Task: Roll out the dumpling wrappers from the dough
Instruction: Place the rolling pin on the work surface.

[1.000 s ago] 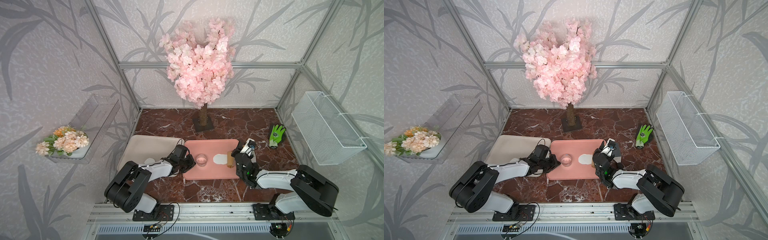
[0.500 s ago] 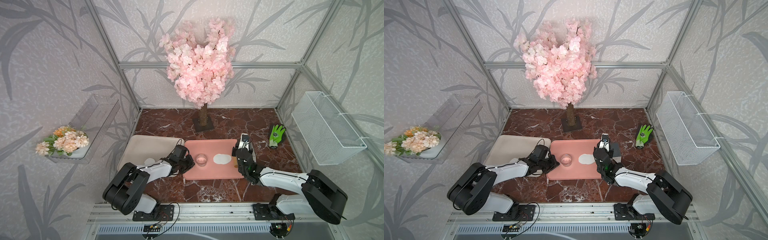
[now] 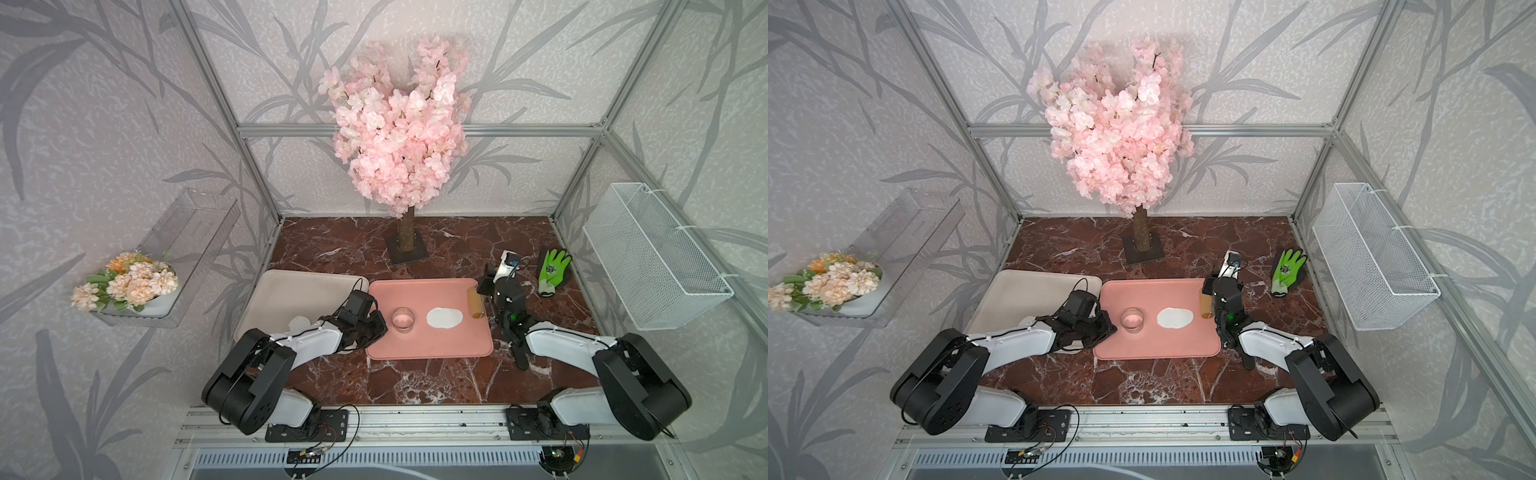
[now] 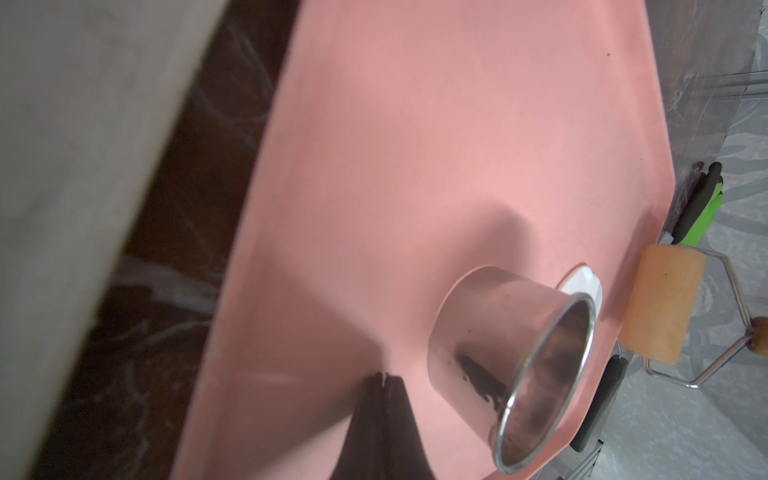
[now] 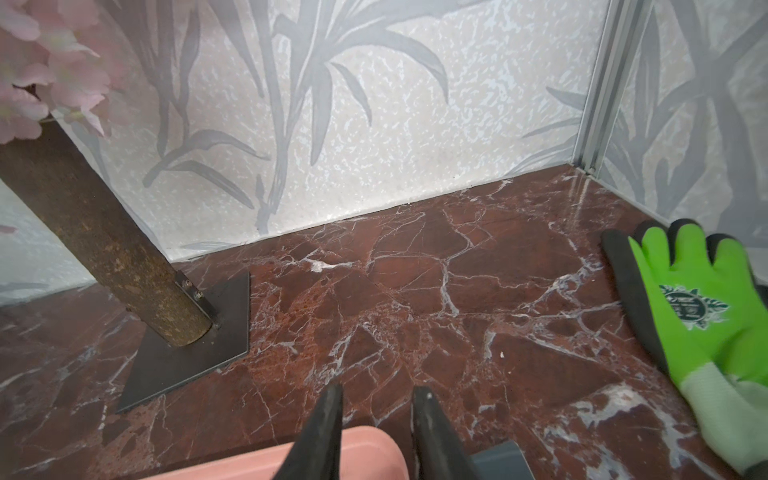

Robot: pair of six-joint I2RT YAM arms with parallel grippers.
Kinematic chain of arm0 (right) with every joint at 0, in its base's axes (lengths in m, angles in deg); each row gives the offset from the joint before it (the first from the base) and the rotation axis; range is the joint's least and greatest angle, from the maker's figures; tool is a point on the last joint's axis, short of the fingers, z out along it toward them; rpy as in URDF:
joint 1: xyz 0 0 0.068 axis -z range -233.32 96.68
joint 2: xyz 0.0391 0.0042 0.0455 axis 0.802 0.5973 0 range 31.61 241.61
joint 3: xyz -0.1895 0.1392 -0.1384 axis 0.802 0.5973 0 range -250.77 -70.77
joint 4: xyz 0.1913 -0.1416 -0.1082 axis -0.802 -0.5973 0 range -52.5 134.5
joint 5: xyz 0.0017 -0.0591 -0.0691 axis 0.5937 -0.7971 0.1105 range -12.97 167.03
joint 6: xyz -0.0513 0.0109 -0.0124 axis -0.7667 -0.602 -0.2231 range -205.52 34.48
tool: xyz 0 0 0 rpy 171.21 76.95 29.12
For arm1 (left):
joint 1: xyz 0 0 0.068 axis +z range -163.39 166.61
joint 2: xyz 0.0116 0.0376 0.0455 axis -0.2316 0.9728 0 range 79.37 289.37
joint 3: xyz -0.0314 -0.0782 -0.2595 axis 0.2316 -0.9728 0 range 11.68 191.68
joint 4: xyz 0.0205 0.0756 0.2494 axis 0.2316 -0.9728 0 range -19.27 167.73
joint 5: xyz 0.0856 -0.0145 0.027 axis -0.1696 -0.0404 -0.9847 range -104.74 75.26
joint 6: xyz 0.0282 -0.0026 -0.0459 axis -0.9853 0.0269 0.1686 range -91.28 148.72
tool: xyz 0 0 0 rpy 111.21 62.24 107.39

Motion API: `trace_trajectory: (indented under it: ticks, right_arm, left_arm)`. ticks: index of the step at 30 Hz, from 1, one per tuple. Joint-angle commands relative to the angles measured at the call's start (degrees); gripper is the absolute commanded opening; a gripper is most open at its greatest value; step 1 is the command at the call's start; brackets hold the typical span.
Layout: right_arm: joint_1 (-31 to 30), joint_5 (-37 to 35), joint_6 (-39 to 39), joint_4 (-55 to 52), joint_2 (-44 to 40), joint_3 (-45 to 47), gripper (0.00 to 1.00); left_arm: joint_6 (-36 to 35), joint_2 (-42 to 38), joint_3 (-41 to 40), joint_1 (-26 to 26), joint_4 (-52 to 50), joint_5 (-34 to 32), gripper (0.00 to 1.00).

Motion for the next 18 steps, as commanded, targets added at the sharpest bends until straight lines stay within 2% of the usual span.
trace_trajectory:
  ticks: [1, 3, 9, 13, 18]
  right_arm:
    - [3.60, 8.16, 7.51, 8.49, 2.39, -0.78, 0.00]
    - [5.26, 10.30, 9.37, 11.04, 3.99, 0.40, 0.00]
    - [8.53, 9.12, 13.08, 15.62, 5.93, 5.14, 0.00]
    - [11.03, 10.30, 15.56, 18.67, 6.24, 8.96, 0.17]
    - [11.32, 8.90, 16.10, 17.82, 5.05, 11.49, 0.44]
  left_arm:
    - [-1.04, 1.43, -2.15, 0.46, -10.38, -3.79, 0.00]
    - [-1.02, 1.52, -2.15, 0.48, -10.42, -3.71, 0.00]
    - [-1.30, 1.32, -2.05, 0.48, -10.79, -3.95, 0.00]
    - [-1.46, 0.58, -1.79, 0.56, -11.52, -4.42, 0.00]
    - [-1.65, -0.37, -1.26, 0.62, -12.49, -4.98, 0.00]
